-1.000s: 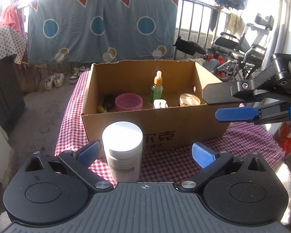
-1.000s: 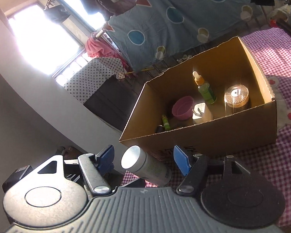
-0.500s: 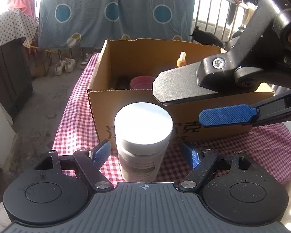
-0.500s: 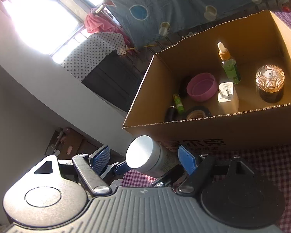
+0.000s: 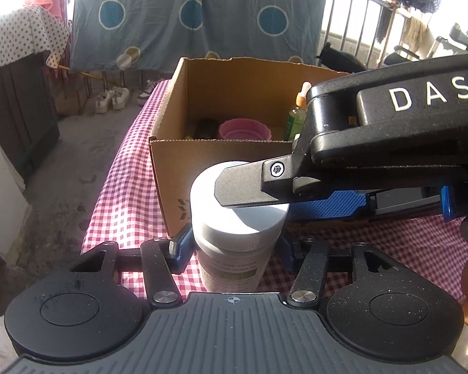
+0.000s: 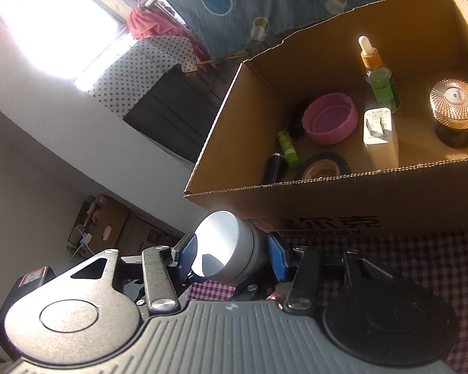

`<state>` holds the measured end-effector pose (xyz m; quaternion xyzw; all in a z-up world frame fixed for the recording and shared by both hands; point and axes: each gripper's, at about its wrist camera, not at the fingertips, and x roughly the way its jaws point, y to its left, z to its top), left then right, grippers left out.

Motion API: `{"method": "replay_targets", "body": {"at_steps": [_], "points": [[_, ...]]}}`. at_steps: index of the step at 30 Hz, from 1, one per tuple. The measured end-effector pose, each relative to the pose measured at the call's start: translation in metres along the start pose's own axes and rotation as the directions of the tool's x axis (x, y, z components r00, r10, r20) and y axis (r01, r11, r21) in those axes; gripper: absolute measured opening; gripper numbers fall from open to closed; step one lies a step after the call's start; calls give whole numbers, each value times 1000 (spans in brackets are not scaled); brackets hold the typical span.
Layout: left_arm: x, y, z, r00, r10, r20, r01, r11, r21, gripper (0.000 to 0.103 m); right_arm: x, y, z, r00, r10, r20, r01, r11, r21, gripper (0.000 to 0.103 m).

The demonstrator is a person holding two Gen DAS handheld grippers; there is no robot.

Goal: Organize rigid objects
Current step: 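Reach the right gripper to the white round container and close on it, then lift the white container with the right gripper and carry it into the box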

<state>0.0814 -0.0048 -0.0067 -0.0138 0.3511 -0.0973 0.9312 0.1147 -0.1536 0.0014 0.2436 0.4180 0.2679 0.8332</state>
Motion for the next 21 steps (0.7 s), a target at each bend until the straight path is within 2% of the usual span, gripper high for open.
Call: {"method": "replay_targets", "body": {"at_steps": [16, 21], "points": [[-10, -11, -1, 1000, -6, 17, 6, 1000, 16, 53, -17, 1, -7, 1000, 2, 28, -2, 1000, -4, 50], [-21, -16, -2, 999, -4, 42, 3, 1000, 26, 53, -30, 7, -10, 999, 13, 49, -12, 1000, -25, 50]]}}
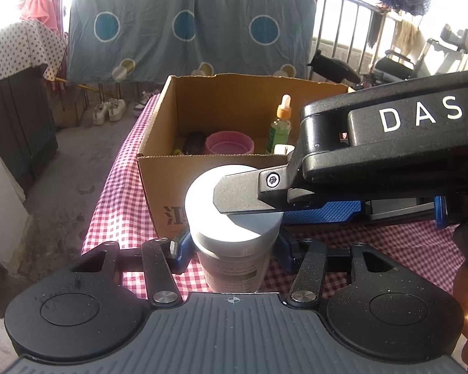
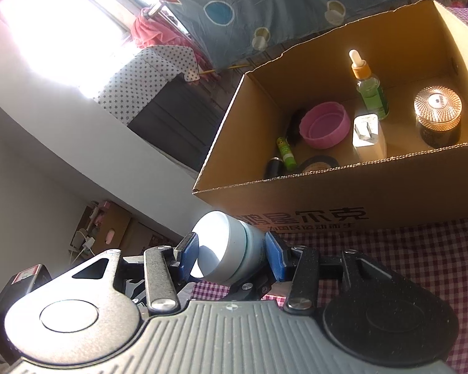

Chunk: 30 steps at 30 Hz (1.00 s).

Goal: Organize rigid objects
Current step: 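Lift the white container with the right gripper and carry it into the box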

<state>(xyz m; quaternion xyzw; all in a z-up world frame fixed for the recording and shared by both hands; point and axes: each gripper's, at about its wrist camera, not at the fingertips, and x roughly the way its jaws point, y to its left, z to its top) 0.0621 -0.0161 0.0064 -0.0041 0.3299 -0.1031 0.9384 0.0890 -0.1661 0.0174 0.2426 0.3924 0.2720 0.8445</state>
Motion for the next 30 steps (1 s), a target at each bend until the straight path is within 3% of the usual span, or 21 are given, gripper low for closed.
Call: {"method": "replay_targets", "body": {"at_steps": [8, 12, 17, 23, 30], "points": [[-45, -12, 27, 988, 14, 155, -22, 999, 48, 53, -53, 40, 10, 987, 77, 138, -63, 992, -105, 51], [-55, -25, 57, 974, -34, 224, 13, 995, 96, 53, -83, 54, 32, 972, 83, 220, -46, 984, -172, 51], [-39, -45, 95, 960, -133, 248, 99, 985, 143, 53, -108, 49, 64, 953, 32, 301, 28, 981, -190, 51], [15, -67, 121, 953, -270, 137, 254, 960, 119, 53, -111, 2, 98, 949, -57, 310, 93, 990, -103, 51], [78, -81, 108, 954, -294, -56, 298, 950, 87, 53, -81, -68, 104, 968, -107, 229, 100, 994, 42, 51]]}}
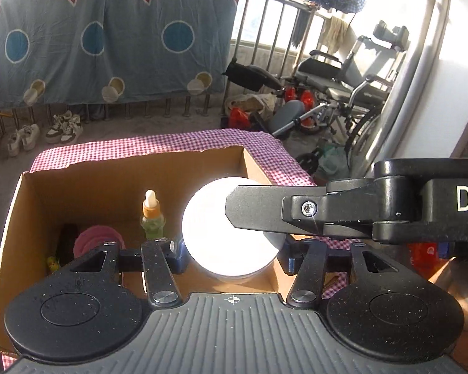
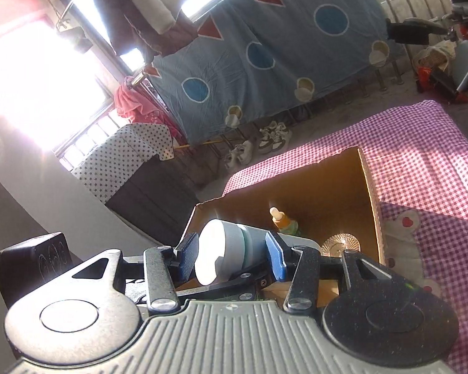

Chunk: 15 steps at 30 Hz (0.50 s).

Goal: Organize rigid objects
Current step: 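Lift the white container with the right gripper and carry it into the box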

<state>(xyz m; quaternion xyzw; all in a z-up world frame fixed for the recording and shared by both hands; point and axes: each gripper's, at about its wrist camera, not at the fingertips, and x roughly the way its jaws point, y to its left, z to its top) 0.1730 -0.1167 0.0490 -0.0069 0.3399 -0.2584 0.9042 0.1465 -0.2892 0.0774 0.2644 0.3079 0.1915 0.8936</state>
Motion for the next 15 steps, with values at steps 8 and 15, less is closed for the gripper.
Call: {"method": "replay_targets", "body": {"at_steps": [8, 15], "points": [[26, 7, -15, 991, 0, -132, -3, 1000, -17, 53, 23, -42, -17, 997, -16, -74, 21, 998, 60, 51], [26, 3, -10, 987, 18, -162, -17, 1000, 3, 53, 28, -40, -19, 996, -22, -91, 25, 999, 41, 55]]}}
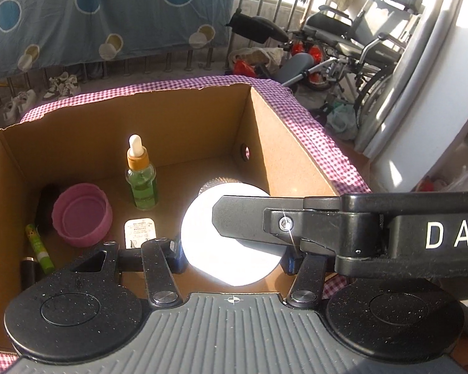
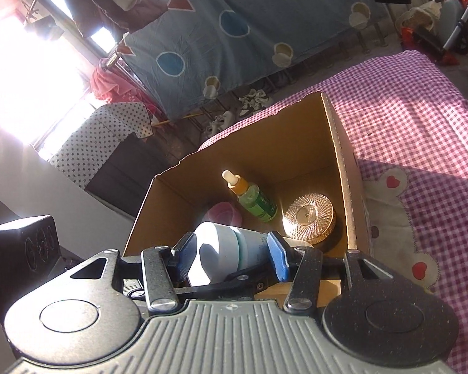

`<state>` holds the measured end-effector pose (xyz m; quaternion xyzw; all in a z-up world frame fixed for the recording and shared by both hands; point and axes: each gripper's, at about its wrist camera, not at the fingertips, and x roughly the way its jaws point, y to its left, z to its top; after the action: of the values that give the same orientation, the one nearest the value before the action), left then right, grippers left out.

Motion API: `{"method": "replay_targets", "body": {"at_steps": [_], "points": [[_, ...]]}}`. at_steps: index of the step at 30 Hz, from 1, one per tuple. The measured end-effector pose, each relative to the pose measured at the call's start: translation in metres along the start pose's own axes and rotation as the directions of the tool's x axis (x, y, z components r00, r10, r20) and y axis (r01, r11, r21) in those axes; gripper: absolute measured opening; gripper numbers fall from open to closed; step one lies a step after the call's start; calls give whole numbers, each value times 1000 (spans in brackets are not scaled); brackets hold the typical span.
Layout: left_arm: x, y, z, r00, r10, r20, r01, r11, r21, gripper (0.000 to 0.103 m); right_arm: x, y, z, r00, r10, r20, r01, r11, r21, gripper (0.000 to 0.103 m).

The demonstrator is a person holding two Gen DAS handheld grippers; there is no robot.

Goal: Organize rigid objects
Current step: 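Lift the white container with the right gripper and carry it into the box, then open the right gripper to release the white container in the box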

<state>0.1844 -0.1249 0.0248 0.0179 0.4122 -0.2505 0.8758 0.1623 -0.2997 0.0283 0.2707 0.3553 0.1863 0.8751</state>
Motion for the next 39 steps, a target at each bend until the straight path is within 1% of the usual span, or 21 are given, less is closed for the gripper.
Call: {"method": "replay_targets", "body": {"at_steps": [7, 12, 15, 19, 21, 26, 29, 30, 31, 32, 33, 34, 37, 39], "points": [[-3, -1, 6, 1000, -1, -21, 2, 1000, 17, 53, -3, -3, -1, 999, 32, -6, -32, 999, 14, 57], [3, 0, 10, 998, -3, -64, 4, 1000, 13, 53, -1, -2, 2, 1000, 30, -10, -30, 999, 11, 56], [5, 0, 12, 996, -18, -88, 19, 1000, 6, 53, -1, -2, 4, 1000, 11, -1, -11, 1000, 5, 57], [9, 0, 12, 994, 3, -113, -1, 1000, 17, 53, -5, -4, 7, 1000, 16, 14, -16, 1000, 13, 59], [12, 0, 12, 992, 2, -124, -1, 1000, 12, 53, -7, -5, 8, 999, 19, 30, -20, 1000, 11, 62], [21, -3, 9, 990, 13, -141, -10, 1000, 17, 54, -9, -6, 8, 999, 11, 42, -11, 1000, 11, 62], [22, -7, 8, 992, 30, -125, -24, 999, 47, 56, -14, -5, 6, 998, 2, 58, -3, 1000, 9, 62], [21, -9, 9, 993, 32, -114, -26, 998, 53, 58, -17, -5, 6, 998, 0, 67, 0, 1000, 10, 62], [18, -10, 8, 995, 27, -95, -21, 998, 57, 64, -21, -6, 4, 997, -1, 80, 0, 1000, 11, 62], [15, -10, 7, 997, 22, -79, -17, 998, 61, 68, -25, -6, 3, 995, 0, 95, -1, 1000, 13, 62], [10, -11, 7, 998, 17, -54, -14, 998, 65, 77, -31, -6, 2, 994, 0, 113, -2, 1000, 17, 62], [3, -12, 6, 1000, 13, -15, -12, 998, 69, 82, -37, -6, -1, 991, -1, 132, -2, 1000, 20, 63], [-13, -13, 4, 998, 14, 60, -19, 997, 76, 93, -56, -5, -8, 982, -4, 189, -2, 1000, 30, 63], [-27, -14, 2, 993, 12, 117, -21, 997, 71, 95, -70, -1, -14, 974, -15, 226, 8, 999, 32, 64]]}}
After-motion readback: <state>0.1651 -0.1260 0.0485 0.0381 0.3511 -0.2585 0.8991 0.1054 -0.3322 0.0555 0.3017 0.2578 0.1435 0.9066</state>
